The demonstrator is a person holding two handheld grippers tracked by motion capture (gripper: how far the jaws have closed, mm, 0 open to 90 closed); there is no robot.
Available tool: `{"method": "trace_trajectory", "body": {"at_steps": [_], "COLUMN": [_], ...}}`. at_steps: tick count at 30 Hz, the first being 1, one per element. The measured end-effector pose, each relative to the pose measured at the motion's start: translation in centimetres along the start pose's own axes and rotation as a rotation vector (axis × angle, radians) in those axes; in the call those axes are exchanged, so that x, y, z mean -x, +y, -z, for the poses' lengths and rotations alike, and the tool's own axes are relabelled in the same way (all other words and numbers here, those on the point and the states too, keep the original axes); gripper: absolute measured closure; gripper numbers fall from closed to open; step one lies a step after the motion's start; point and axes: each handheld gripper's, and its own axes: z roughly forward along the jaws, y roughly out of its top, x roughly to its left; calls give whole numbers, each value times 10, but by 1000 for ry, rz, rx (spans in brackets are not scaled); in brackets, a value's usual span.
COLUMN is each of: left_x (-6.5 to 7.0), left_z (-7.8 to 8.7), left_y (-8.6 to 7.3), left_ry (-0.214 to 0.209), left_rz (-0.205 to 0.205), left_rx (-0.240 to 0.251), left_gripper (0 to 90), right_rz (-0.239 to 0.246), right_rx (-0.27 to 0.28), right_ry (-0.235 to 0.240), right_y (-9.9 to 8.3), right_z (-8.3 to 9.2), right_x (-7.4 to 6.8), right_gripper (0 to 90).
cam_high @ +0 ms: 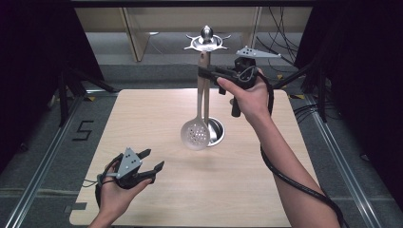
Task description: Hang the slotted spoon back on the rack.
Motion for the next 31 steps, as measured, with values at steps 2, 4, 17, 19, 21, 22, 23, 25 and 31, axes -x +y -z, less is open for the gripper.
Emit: {"method": "trace_trajectory", "body": {"at_steps": [2,4,17,19,21,22,23,25,31], "left_x": [-1,0,-12,-16,-20,-24,-27,-31,-40], "left_z": [0,0,4,6,9,12,13,17,18], "left_y": [0,0,-10,-14,-19,-22,-25,-30,-39], "left_ry": [-7,1,-12,-16,-19,-11,-19,-17,-15], "left_rz": [-9,3,51,74,101,96,121,155,239], "left_rx": [3,2,0,4,2,-14,-6,-6,-5], "left_gripper": [367,367,344,325,306,301,300,307,347], "right_rz": [-8,-8,166,169,173,189,178,154,-9], "right_rx": [4,9,-51,-112,-177,-198,-234,-296,-391], "right_ry": [-6,-17,-249,-264,-276,-283,-287,-312,-316], "right_y": [-1,-1,-44,-62,-90,-105,-125,-150,-223], "right_z": [1,1,46,58,75,83,93,108,141], "right_x": [2,3,-13,-15,-15,-13,-12,-11,-12], "right_gripper": [699,678,472,463,455,454,453,454,503]}}
